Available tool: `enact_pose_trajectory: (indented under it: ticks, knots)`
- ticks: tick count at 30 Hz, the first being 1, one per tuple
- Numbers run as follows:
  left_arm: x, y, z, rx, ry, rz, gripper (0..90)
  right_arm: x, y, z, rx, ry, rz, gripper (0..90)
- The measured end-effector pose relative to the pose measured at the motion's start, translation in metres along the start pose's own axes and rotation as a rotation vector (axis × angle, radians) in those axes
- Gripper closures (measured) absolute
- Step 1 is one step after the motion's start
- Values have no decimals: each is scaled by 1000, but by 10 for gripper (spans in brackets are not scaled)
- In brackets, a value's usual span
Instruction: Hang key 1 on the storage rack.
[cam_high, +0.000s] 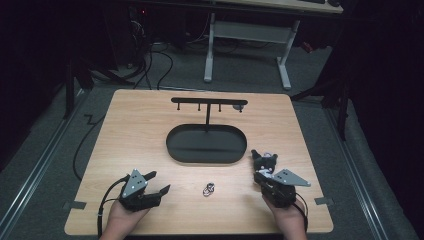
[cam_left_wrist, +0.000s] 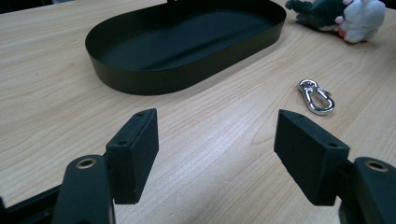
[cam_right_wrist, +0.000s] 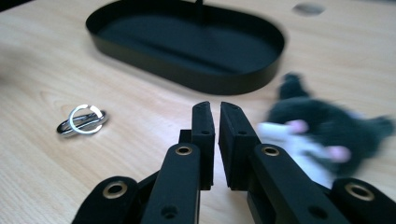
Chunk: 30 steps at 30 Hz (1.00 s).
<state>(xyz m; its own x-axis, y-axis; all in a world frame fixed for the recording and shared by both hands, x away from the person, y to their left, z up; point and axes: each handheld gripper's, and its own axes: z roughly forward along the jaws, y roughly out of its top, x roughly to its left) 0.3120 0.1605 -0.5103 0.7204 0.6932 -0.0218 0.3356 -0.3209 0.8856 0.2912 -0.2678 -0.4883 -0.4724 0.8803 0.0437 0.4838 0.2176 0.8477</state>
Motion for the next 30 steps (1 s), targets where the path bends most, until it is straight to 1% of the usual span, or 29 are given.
enact_pose_trajectory:
  ticks: [1, 2, 3, 4, 5, 6, 7, 9, 10, 17, 18, 19, 20, 23, 25, 26, 29, 30]
  knots:
    - [0, 0, 0, 0, -1, 0, 314, 2, -1, 6, 19, 4, -5, 850]
    - [-1, 0, -1, 1, -2, 0, 315, 3, -3, 16, 48, -8, -21, 846]
    - [-1, 0, -1, 1, -2, 0, 315, 3, -3, 16, 48, -8, -21, 846]
    - [-1, 0, -2, -2, -3, 0, 315, 1, -4, 23, 75, -32, -32, 843]
    - [-1, 0, -2, -2, -3, 0, 315, 1, -4, 23, 75, -32, -32, 843]
    - [-1, 0, -2, -2, -4, -1, 315, -2, -7, 25, 92, -40, -26, 842]
    - [0, 0, -1, -5, -6, -8, 315, -4, -8, 26, 98, -43, -21, 842]
    - [1, 1, 0, -6, -8, -11, 315, -6, -10, 24, 103, -53, -17, 842]
    - [0, 1, 1, -6, -10, -9, 315, -7, -12, 22, 103, -55, -8, 841]
    - [-4, 3, 6, 1, -22, 8, 315, -16, -18, 11, 101, -78, 3, 829]
    - [-5, 4, 7, 1, -25, 10, 315, -20, -20, 7, 101, -82, 16, 826]
    - [-5, 4, 7, 1, -25, 10, 315, -20, -20, 7, 101, -82, 16, 826]
    - [-5, 4, 8, 3, -27, 12, 315, -23, -22, 3, 99, -91, 25, 823]
    - [-5, 5, 10, 2, -30, 14, 315, -27, -25, -1, 100, -93, 36, 814]
    - [-5, 6, 10, 1, -27, 16, 319, -28, -25, -3, 97, -91, 44, 809]
    - [-5, 8, 11, 18, -14, 20, 322, -28, -25, -4, 95, -91, 43, 804]
    - [-4, 11, 8, 14, -17, -8, 323, -26, -26, -5, 95, -80, 47, 794]
    - [-5, 12, 6, 13, -20, -17, 323, -26, -26, -5, 94, -78, 35, 791]
